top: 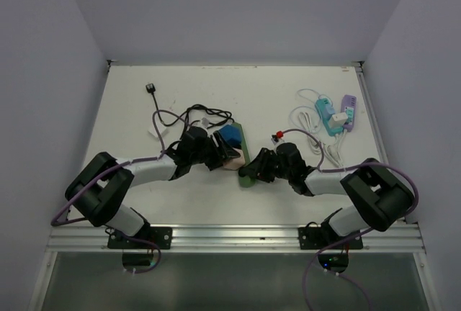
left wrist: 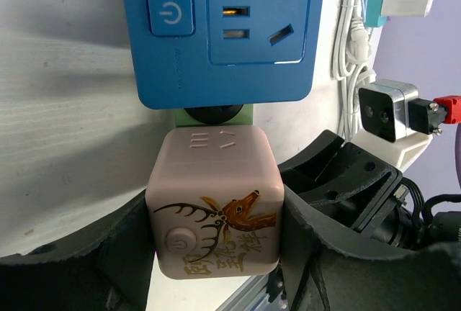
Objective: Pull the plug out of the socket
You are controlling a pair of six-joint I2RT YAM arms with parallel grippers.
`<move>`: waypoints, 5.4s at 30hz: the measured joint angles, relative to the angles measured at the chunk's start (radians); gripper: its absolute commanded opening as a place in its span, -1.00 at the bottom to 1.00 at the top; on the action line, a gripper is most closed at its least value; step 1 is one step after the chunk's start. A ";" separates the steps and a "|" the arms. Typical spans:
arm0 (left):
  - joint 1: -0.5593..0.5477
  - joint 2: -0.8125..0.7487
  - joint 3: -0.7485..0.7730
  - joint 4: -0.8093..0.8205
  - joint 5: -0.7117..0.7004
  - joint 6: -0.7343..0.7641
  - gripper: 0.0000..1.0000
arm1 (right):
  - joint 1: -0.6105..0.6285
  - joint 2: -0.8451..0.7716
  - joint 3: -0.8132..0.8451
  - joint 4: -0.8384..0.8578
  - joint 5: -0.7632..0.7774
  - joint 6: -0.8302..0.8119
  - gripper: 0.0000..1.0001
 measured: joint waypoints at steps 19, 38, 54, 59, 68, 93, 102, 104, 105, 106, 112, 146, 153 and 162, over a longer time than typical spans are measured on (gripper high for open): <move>-0.095 0.014 0.118 -0.165 -0.199 -0.007 -1.00 | -0.034 0.024 0.005 0.021 -0.007 0.005 -1.00; 0.141 -0.162 0.075 -0.248 -0.114 0.068 -1.00 | -0.115 0.020 -0.008 0.045 0.088 0.041 -1.00; 0.277 -0.227 0.165 -0.692 -0.673 0.386 -0.63 | -0.117 0.056 0.001 0.088 0.080 0.035 -1.00; 0.326 -0.204 0.113 -0.600 -0.705 0.434 -0.46 | -0.117 0.060 0.003 0.090 0.079 0.031 -1.00; 0.353 -0.097 0.101 -0.446 -0.700 0.459 -0.03 | -0.118 0.059 0.007 0.090 0.078 0.024 -1.00; 0.356 -0.323 0.066 -0.414 -0.340 0.430 0.99 | -0.056 0.033 0.113 -0.106 0.101 -0.082 -1.00; 0.219 -0.188 0.144 -0.357 -0.134 0.360 0.99 | -0.028 0.084 0.183 -0.150 0.018 -0.154 -1.00; 0.177 -0.142 0.166 -0.331 -0.122 0.342 0.99 | -0.026 0.078 0.187 -0.173 0.006 -0.169 -1.00; 0.157 -0.119 0.176 -0.317 -0.116 0.332 0.99 | -0.025 0.073 0.188 -0.185 0.002 -0.175 -1.00; 0.138 -0.097 0.184 -0.302 -0.111 0.318 0.99 | -0.024 0.069 0.188 -0.193 -0.002 -0.181 -1.00; 0.102 0.018 0.231 -0.235 -0.097 0.259 0.99 | -0.024 0.059 0.196 -0.242 -0.049 -0.218 -1.00; 0.096 0.186 0.235 -0.101 -0.050 0.167 -0.51 | -0.019 0.029 0.162 -0.285 -0.207 -0.268 -0.69; 0.096 0.169 0.204 -0.081 -0.029 0.167 -1.00 | -0.016 0.019 0.128 -0.247 -0.237 -0.248 0.48; 0.096 0.126 0.143 -0.058 0.002 0.168 -1.00 | -0.006 0.041 0.155 -0.206 -0.244 -0.239 0.68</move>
